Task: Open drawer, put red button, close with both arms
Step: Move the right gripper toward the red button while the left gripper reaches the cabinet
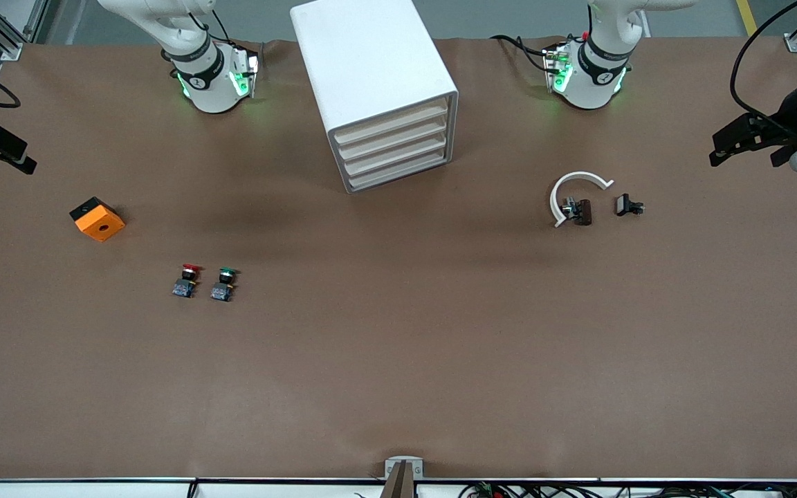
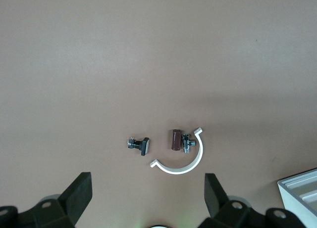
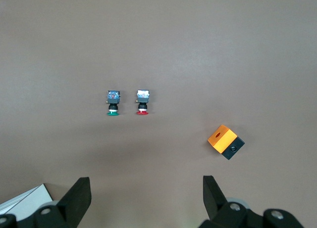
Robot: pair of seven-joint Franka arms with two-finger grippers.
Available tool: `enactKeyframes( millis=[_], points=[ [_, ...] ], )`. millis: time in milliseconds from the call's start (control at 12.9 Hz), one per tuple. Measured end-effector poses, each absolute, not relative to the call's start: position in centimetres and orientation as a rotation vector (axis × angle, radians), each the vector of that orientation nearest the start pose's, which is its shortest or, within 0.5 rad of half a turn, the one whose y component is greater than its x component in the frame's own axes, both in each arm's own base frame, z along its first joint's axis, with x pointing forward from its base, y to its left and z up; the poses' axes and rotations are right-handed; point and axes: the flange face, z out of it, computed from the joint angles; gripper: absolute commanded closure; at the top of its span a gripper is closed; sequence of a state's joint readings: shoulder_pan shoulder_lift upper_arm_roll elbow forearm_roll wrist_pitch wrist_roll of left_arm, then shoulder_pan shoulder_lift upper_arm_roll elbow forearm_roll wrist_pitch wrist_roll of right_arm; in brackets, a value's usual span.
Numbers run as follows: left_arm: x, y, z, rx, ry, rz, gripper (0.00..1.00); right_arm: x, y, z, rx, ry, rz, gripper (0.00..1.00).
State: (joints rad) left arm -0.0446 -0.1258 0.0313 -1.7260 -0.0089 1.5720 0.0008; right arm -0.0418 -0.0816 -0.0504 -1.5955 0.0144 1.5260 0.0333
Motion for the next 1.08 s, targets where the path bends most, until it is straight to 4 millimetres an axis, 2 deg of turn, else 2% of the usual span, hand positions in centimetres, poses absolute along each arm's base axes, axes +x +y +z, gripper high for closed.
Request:
enactKeyframes(
  millis=[464, 618, 696, 773, 928, 1082],
  points=[
    [51.4, -0.6, 61.7, -3.148, 0.023, 0.050, 0.00, 52.4, -4.7, 65.5, -3.117, 0.195, -0.040, 0.00],
    [51.4, -0.5, 61.1, -3.139, 0.022, 0.098, 0.00, 53.1, -4.7, 64.3, -3.118, 0.194, -0.003, 0.00],
    [51.6, -0.5, 60.5, -3.137, 0.022, 0.124, 0.00, 53.9, -4.7, 62.8, -3.118, 0.190, 0.039, 0.00],
    [51.9, -0.6, 59.8, -3.135, 0.023, 0.148, 0.00, 55.2, -4.4, 60.6, -3.119, 0.182, 0.097, 0.00],
    [52.7, -0.6, 58.2, -3.130, 0.021, 0.199, 0.00, 58.6, -3.8, 54.9, -3.120, 0.163, 0.190, 0.00],
    [53.3, -0.5, 56.7, -3.125, 0.017, 0.253, 0.00, 61.0, -3.0, 51.1, -3.124, 0.144, 0.211, 0.00]
  ],
)
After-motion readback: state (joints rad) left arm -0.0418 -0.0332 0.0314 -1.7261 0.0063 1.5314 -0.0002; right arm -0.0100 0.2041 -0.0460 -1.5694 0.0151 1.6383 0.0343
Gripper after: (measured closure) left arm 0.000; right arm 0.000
